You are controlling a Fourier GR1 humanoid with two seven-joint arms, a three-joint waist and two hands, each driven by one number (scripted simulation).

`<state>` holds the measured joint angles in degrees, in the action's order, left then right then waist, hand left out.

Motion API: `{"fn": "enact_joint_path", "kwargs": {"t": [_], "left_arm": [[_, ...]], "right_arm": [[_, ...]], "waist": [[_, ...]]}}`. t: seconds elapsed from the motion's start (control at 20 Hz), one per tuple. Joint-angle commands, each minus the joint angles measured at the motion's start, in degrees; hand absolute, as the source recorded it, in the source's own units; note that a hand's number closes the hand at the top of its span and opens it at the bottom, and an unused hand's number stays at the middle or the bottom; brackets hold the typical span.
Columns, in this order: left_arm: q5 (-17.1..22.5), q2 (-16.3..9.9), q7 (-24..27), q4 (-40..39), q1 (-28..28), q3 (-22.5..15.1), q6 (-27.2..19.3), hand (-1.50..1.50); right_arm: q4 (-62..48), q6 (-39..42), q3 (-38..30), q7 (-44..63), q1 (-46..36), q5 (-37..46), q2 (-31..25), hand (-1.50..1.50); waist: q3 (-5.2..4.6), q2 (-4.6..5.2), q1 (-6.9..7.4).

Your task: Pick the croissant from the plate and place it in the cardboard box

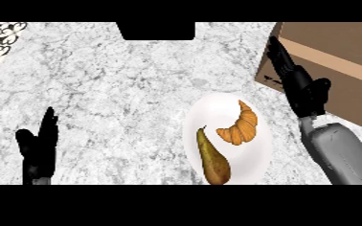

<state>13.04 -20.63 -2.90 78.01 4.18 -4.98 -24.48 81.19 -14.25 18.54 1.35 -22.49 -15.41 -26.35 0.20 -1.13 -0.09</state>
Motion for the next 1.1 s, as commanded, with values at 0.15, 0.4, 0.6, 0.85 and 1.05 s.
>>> {"fn": "enact_joint_path", "kwargs": {"t": [0.15, 0.4, 0.6, 0.85, 1.05], "left_arm": [[-4.6, -6.6, 5.2, 7.2, -6.3, -3.1, 6.6, 0.0], [-5.5, -9.2, 8.4, 10.4, -9.1, -7.1, 13.9, 0.0], [-4.7, -11.4, 8.9, 12.0, -9.8, -7.0, 17.5, 0.0], [-4.1, -12.1, 9.3, 11.9, -11.2, -7.3, 20.7, 0.0], [-4.3, -10.8, 7.8, 12.0, -13.9, -8.3, 21.1, 0.0]], "right_arm": [[8.5, -15.6, -6.9, 2.7, 0.8, 8.6, -5.5, -1.5], [9.4, -23.2, -6.6, 10.9, 9.1, 18.4, -13.1, -1.5], [21.6, -28.1, -3.2, 15.5, 17.8, 27.4, -17.0, -1.5], [30.3, -24.7, 2.2, 24.2, 24.8, 40.4, -25.1, -1.5], [36.0, -15.7, 5.9, 40.0, 23.8, 46.5, -27.4, -1.5]], "waist": [[-0.44, -1.45, -6.79], [-0.72, -1.24, -10.44], [-0.59, -0.74, -7.21], [-0.61, 0.14, -4.38], [-0.73, 0.69, -2.33]]}}
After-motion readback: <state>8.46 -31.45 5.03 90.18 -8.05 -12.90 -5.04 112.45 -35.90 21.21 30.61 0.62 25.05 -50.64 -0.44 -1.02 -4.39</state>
